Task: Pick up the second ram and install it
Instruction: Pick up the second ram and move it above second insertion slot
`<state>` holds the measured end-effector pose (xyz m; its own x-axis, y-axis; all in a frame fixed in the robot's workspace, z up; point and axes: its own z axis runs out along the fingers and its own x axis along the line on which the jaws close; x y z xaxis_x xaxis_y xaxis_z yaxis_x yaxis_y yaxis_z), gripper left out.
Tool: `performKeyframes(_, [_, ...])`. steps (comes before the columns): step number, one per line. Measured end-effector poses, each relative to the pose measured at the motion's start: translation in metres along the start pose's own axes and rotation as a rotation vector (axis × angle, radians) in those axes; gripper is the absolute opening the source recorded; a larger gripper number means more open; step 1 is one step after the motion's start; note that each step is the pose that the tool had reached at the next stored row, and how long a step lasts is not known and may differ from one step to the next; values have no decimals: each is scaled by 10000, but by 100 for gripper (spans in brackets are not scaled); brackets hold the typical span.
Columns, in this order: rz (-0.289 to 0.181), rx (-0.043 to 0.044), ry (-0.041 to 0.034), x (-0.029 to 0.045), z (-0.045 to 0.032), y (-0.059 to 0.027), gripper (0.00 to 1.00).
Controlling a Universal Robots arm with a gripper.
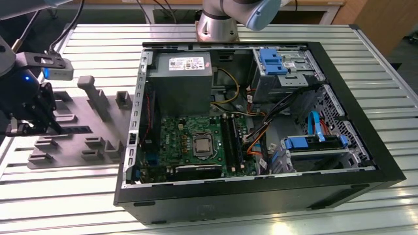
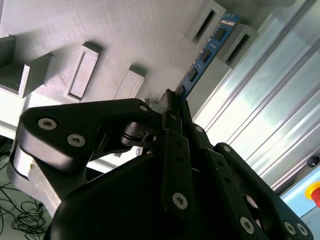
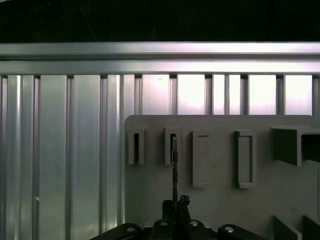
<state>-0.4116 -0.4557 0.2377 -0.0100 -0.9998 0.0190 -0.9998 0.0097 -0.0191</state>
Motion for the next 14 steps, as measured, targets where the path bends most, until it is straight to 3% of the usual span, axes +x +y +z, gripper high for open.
performKeyframes(14, [0,0,1,2,-92,-2,14])
